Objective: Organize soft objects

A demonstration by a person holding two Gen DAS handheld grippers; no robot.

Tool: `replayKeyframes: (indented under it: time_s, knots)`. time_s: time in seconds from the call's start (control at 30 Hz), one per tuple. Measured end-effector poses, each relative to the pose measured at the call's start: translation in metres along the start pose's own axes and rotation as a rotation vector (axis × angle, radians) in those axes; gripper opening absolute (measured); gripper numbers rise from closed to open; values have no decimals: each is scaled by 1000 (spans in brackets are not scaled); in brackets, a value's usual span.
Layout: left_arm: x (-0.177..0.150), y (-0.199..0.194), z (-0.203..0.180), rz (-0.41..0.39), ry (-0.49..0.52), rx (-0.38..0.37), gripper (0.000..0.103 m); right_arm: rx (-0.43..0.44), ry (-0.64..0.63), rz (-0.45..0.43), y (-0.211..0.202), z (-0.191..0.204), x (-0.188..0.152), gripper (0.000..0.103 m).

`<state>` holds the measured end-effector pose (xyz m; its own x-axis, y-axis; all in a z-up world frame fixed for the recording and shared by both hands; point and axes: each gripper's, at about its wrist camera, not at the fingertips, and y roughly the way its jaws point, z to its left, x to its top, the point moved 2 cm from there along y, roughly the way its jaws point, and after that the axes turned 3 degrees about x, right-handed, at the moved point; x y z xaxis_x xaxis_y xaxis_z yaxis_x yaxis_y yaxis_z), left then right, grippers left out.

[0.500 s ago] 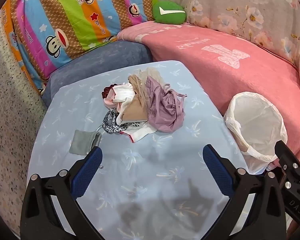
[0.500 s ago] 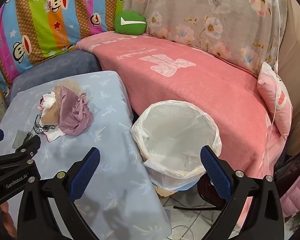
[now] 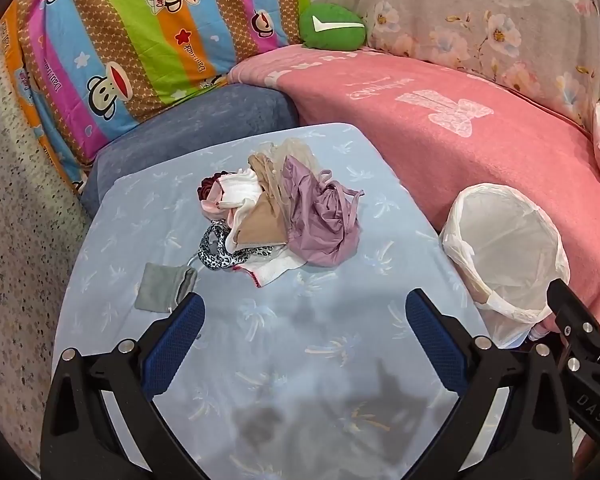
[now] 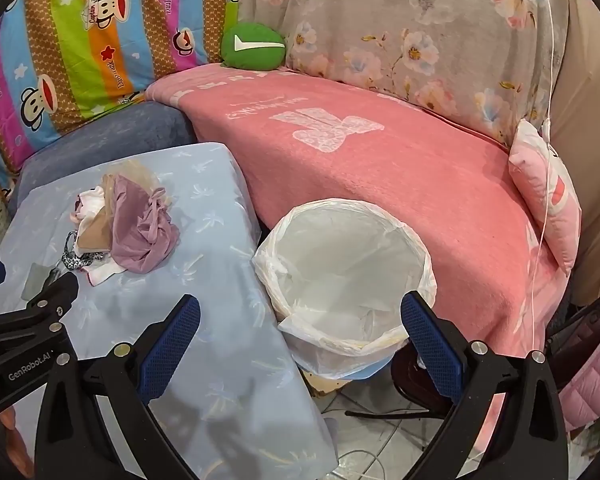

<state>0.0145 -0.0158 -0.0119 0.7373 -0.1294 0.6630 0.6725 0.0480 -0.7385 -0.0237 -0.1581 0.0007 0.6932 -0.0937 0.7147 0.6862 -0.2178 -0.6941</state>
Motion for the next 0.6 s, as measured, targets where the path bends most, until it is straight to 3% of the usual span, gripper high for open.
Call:
replayKeyframes:
  time_s: [0.6]
  knots:
    - [0,-3,7,-5,3,-17,96,-3,5,-5,-1,-2,0,97]
